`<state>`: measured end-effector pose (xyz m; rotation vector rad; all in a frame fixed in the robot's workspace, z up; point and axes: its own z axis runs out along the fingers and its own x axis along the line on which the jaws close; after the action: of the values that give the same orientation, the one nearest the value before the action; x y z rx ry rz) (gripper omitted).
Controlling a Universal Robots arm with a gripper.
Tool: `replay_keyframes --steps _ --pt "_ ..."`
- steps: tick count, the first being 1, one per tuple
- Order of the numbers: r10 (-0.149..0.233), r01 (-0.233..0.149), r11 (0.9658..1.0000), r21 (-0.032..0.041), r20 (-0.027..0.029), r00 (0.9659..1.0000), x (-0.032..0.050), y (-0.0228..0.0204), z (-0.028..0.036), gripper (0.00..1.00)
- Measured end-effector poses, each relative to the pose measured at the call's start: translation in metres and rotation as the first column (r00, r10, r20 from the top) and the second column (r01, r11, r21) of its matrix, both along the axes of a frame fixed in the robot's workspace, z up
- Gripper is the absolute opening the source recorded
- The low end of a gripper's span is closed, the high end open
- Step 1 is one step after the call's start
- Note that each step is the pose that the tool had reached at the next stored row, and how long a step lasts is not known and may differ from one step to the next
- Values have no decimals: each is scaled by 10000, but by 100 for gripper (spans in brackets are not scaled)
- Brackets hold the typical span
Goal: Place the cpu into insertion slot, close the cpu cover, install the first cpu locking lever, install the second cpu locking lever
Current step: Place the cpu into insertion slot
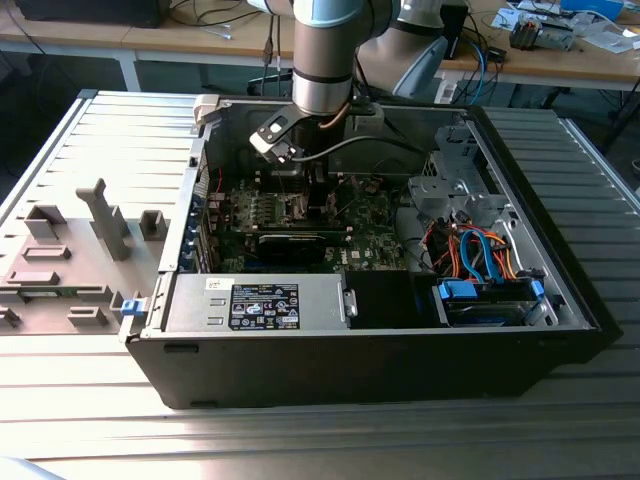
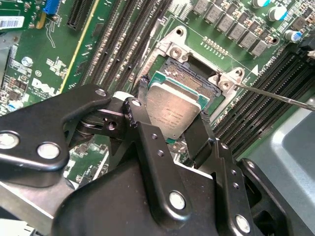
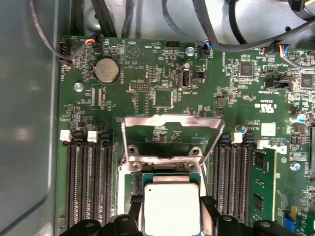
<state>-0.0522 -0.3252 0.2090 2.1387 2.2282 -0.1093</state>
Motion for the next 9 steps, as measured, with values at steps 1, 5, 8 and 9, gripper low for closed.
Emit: replay_keyframes --steps 1,5,8,9 --pt "2 -2 10000 -4 0 10000 0 11 -1 54" --pt "65 -65 10000 -61 -1 10000 -17 23 -32 54" --pt "64 -64 10000 -64 0 10000 -64 25 -46 54" --pt "65 -65 10000 -69 0 10000 -65 25 -53 54"
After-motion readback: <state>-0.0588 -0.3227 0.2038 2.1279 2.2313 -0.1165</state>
